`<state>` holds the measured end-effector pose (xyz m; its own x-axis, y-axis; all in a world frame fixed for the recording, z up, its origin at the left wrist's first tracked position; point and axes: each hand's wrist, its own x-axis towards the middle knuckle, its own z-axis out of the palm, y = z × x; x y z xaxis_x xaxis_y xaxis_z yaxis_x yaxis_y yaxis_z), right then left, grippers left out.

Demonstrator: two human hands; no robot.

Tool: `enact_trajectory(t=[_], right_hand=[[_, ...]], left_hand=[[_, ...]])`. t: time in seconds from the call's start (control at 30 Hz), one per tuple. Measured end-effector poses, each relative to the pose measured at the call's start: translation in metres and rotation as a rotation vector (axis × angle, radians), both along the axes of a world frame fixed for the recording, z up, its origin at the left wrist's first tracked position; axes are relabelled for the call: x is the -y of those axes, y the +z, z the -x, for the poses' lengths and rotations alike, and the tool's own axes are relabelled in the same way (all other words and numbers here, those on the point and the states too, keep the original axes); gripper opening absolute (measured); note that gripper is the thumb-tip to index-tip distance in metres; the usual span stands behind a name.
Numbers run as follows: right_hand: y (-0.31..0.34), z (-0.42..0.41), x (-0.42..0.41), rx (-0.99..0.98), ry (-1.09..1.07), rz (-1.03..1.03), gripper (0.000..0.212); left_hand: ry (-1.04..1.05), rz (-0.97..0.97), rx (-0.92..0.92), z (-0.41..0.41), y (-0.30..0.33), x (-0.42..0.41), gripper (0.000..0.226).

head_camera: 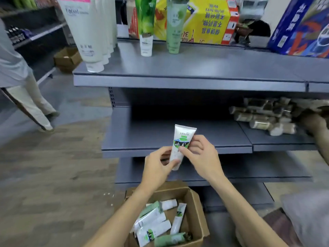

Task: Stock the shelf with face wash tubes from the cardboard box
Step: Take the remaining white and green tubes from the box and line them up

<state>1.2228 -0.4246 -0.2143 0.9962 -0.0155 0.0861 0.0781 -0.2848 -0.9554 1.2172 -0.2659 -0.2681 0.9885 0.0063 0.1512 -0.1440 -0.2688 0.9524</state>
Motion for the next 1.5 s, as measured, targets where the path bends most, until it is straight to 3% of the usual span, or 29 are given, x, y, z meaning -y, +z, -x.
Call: enact_trajectory(t=[0.33, 0.5, 0.9, 1.23, 1.5], right_hand=[[0.182, -0.060, 0.031, 0.386, -0.019, 0.015, 0.028], [0.229, -0.112, 0.051, 0.481, 0.000, 0.053, 0.031], [0.212, -0.252, 0.105, 0.424, 0.048, 0.052, 0.025], [0.212, -0.341, 0.086, 0.476, 0.148, 0.095, 0.028], [0.215, -0.385, 0.070, 0.477, 0.149, 0.132, 0.028]], left_hand=[[-0.030, 0.002, 0.389, -0.062, 0.188, 0.028, 0.039], [0.053, -0.091, 0.482, -0.096, 0.236, 0.038, 0.052], [0.206, -0.158, 0.408, -0.179, 0.239, 0.082, 0.042], [0.297, -0.228, 0.340, -0.236, 0.234, 0.086, 0.040], [0.354, -0.166, 0.325, -0.241, 0.227, 0.081, 0.034]])
